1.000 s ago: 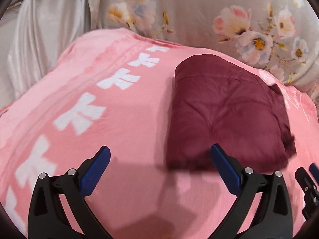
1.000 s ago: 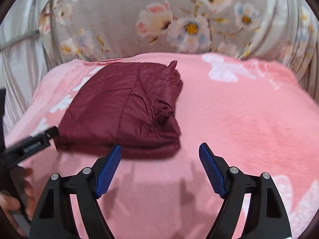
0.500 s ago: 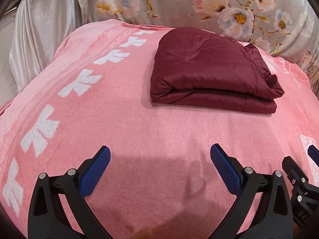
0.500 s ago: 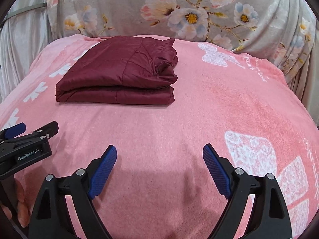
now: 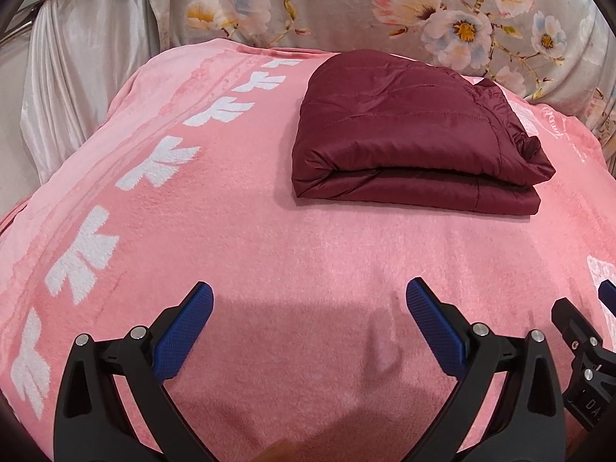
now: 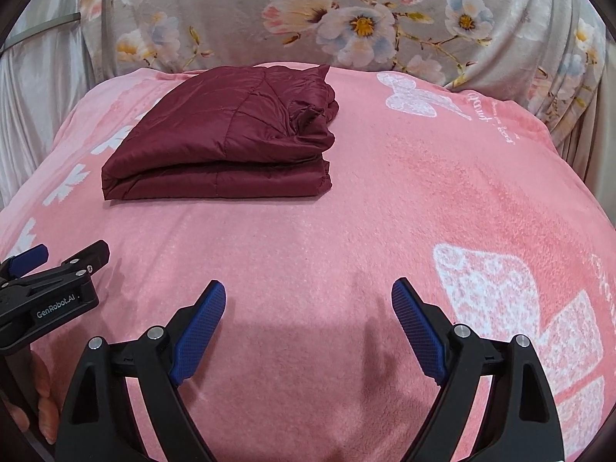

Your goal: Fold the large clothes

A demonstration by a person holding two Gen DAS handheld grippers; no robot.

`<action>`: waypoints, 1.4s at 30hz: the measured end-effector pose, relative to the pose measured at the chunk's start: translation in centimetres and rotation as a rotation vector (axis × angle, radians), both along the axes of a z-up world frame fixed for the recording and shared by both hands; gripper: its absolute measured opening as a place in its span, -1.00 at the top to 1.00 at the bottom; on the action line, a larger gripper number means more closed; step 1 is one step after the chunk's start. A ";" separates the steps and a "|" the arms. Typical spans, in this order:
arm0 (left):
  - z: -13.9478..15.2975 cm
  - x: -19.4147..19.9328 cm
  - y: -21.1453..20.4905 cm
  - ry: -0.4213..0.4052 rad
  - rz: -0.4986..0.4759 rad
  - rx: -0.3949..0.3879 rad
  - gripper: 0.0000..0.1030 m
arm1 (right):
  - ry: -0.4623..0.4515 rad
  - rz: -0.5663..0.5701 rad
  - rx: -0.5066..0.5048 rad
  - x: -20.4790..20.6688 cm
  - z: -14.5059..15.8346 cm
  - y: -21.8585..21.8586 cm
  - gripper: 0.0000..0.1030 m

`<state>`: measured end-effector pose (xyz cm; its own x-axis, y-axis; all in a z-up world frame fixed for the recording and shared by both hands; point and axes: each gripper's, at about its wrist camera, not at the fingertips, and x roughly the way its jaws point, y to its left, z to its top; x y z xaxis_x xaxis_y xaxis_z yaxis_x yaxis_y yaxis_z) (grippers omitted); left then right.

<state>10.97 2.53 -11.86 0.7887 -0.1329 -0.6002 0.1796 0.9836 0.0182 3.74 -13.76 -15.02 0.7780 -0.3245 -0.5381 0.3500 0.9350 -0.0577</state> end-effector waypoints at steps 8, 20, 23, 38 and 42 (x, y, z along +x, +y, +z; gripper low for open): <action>0.0 0.0 -0.1 -0.007 0.000 0.015 -0.90 | 0.003 0.001 0.000 0.1 0.0 0.0 -0.67; 0.1 0.0 0.0 -0.015 -0.001 0.021 -0.90 | 0.001 0.002 -0.001 0.1 0.0 0.0 -0.67; 0.1 -0.1 -0.1 -0.019 0.000 0.025 -0.90 | 0.001 0.002 0.000 0.1 0.0 -0.1 -0.67; 0.3 -0.3 0.0 -0.034 0.001 0.027 -0.90 | -0.001 -0.002 -0.002 0.0 0.1 -0.1 -0.67; 0.4 -0.4 -0.1 -0.036 0.001 0.027 -0.90 | -0.001 -0.002 -0.002 0.0 0.1 -0.2 -0.67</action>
<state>10.62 2.45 -11.46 0.8102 -0.1162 -0.5745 0.1774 0.9828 0.0513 3.75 -13.92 -14.96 0.7776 -0.3272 -0.5368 0.3524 0.9340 -0.0588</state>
